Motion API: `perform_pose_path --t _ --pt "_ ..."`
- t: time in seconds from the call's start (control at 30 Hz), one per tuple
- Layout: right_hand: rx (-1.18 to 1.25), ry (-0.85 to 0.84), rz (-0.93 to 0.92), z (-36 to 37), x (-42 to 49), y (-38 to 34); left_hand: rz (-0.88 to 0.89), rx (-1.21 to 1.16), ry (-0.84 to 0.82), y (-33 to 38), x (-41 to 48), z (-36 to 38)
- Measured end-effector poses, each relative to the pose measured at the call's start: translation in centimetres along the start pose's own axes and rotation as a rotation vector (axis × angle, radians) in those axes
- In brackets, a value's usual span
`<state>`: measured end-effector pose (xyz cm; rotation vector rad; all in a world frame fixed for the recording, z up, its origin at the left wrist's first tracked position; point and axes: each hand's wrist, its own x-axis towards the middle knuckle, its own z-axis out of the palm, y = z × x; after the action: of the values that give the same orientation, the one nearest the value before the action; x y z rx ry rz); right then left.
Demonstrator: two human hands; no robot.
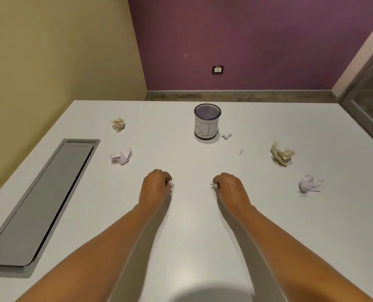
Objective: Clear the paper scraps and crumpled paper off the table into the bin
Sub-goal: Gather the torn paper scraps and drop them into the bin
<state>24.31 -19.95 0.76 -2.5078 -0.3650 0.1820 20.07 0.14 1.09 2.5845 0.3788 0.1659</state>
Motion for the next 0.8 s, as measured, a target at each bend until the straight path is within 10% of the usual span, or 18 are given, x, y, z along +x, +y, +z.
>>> perform_pose_path --t 0.6,0.8 --pt "0.242 0.415 0.078 -7.4 14.6 1.2 0.156 -0.111 0.249 12.3 15.3 -0.1" --pt "0.142 0.298 -0.058 -8.2 19.9 -2.7 0.075 -0.179 0.188 14.2 19.9 -1.0"
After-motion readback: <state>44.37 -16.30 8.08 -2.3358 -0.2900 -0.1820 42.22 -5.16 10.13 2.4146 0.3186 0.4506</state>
